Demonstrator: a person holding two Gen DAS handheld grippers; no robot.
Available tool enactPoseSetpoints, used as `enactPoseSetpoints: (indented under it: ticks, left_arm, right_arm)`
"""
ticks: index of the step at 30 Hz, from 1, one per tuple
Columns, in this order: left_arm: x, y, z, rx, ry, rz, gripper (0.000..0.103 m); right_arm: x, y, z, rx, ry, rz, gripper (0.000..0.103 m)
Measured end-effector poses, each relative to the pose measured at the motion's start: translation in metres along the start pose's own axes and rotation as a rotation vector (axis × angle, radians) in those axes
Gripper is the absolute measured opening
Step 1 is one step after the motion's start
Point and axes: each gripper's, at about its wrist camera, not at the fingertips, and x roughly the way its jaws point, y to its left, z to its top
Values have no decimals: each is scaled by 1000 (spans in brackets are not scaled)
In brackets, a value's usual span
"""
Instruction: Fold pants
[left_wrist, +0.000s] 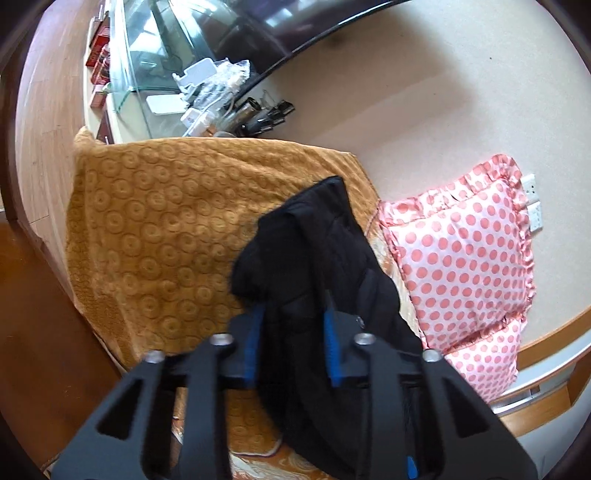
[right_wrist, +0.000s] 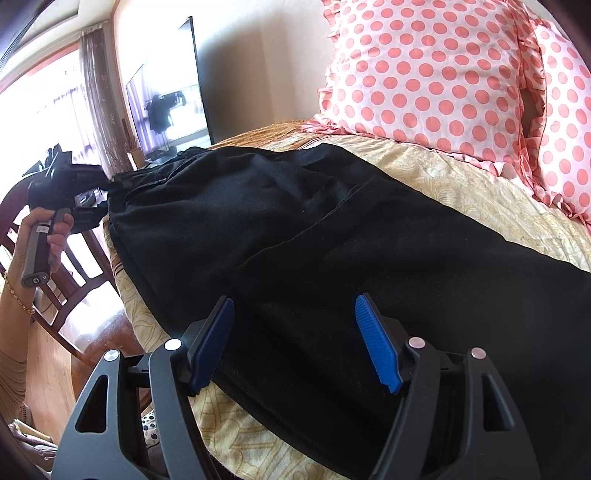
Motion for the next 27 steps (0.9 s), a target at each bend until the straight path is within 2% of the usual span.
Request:
enactPoseSetpoints:
  ticks: [2,7,10,13,18,20,23,27]
  left_arm:
    - [-1,-2,-1,23,-10,4,18]
    - [-13,-39,-9,183,-82,14,15]
    - [-23,-77,-22,305,-112,-32,14]
    - [-30,-122,-44,434,-107,-104,14]
    - [-27,-203,-94,598,-26,-281,14]
    - [-21,-228,-114,652,14,-330,14]
    - [-3,-273,-155,743,99,-398,14]
    - [24,-309,-199,790,210,-465,14]
  right_arm:
    - [-2,-2,-1,7,-8,0,70]
    - [-14,-10,-5,43,-42,5,70]
    - [-26,-20,-11,68,-69,-1,70]
    - [-40,-32,-17,99,-89,-19,70]
    - [-73,-57,-31,161,-136,-62,71]
    - [-85,-65,-38,185,-153,-86,76]
    - [-112,-84,-53,240,-185,-142,76]
    - [-145,-110,-75,334,-230,-210,76]
